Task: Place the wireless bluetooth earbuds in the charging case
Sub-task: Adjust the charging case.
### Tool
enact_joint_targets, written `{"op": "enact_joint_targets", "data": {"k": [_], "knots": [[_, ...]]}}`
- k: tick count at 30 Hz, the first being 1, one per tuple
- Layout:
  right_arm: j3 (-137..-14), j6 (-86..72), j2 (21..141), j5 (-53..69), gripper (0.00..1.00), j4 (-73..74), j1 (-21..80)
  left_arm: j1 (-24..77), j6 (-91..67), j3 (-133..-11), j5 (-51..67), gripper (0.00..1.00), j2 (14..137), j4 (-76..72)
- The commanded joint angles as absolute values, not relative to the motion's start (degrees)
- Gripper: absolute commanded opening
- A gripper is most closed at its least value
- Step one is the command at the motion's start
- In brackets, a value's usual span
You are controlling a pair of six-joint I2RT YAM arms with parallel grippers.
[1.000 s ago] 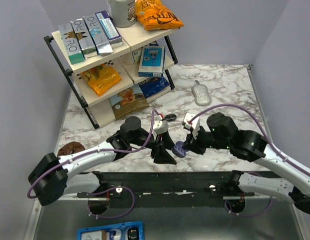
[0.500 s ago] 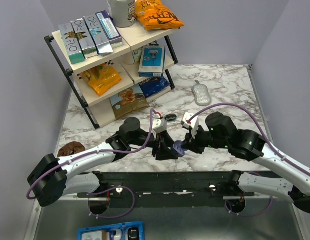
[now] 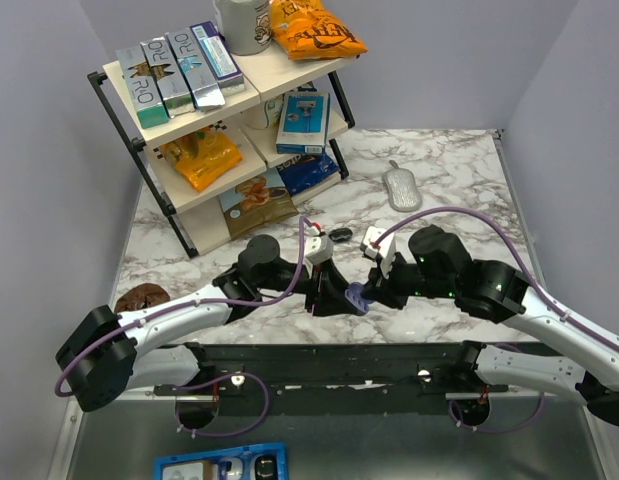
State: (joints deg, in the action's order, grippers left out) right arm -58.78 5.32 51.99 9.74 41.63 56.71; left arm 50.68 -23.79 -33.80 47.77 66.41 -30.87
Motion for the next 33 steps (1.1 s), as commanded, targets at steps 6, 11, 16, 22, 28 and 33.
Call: {"op": "enact_joint_targets", "data": {"k": [6,11,16,22,28,33], "knots": [[-58.62,4.13,51.5,9.05,0.01,40.69,57.13,50.89,-23.91,-31.03,46.85,0.41,65.83,-34.89],[-58.71,3.69,51.33,9.32,0.03,40.69,57.22,51.15,-23.55,-30.24,46.06,0.3,64.95,-35.24],[-59.06,3.17,51.07,9.49,0.19,40.69,57.13,51.42,-23.29,-29.79,44.92,0.17,64.6,-36.21],[-59.06,2.2,50.71,9.32,0.39,40.52,57.22,51.77,-23.12,-29.53,43.86,0.0,64.25,-36.83],[-60.29,-2.09,48.61,7.83,0.61,38.85,57.13,52.21,-22.5,-28.22,38.95,0.0,62.76,-37.09],[-62.4,-10.62,48.07,-5.06,0.76,37.53,55.29,52.64,-21.89,-23.48,26.23,0.0,59.42,-42.44]]}}
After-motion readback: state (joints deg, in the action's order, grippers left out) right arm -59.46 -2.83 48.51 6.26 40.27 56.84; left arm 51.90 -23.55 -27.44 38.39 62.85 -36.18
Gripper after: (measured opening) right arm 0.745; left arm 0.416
